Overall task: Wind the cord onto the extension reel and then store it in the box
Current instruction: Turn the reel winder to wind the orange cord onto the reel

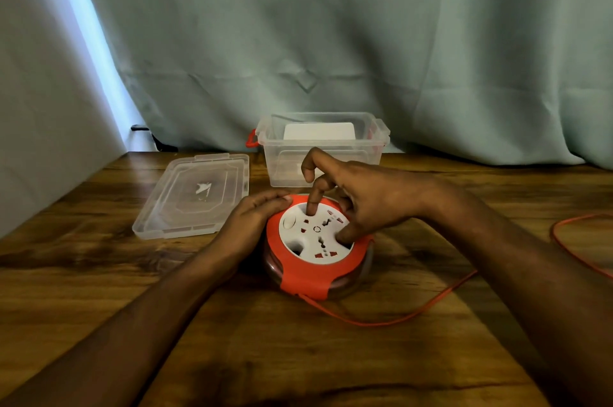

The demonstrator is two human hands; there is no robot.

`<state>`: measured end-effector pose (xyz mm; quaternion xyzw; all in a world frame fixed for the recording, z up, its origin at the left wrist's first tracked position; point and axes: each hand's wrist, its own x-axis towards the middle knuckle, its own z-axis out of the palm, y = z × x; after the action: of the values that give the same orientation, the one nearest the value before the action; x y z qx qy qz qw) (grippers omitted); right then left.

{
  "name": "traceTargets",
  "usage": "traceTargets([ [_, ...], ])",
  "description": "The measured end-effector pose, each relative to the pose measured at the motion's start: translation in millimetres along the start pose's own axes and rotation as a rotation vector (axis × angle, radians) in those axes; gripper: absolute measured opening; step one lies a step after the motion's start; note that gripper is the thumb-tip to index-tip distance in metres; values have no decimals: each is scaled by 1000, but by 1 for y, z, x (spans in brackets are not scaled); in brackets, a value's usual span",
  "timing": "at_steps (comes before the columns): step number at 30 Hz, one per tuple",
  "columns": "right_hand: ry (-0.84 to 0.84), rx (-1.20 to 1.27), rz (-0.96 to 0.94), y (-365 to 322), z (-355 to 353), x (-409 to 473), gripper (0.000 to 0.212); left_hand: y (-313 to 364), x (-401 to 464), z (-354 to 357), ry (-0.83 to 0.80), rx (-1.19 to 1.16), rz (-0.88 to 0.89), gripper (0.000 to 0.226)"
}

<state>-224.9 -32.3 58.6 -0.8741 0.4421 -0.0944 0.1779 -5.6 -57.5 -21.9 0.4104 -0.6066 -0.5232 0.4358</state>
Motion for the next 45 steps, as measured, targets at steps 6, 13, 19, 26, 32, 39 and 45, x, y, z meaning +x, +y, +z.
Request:
traceTargets([
  [6,40,-70,-10,-6,0,-1,84,-1,1,0,32,9,6,19],
  [13,105,-284,12,-11,9,0,59,-1,2,1,58,3,3,18],
  [19,114,-334,22,-11,11,0,47,-1,1,0,51,22,-1,16],
  [26,102,-340,94,-18,14,4,51,1,-1,2,32,16,19,18],
  [32,67,-313,111,-17,19,8,48,0,-1,2,9,63,16,18],
  [39,132,-432,82,-18,16,4,49,-1,1,2,26,82,42,19],
  [45,97,-354,-11,-17,-9,-3,51,-1,3,2,21,79,26,21],
])
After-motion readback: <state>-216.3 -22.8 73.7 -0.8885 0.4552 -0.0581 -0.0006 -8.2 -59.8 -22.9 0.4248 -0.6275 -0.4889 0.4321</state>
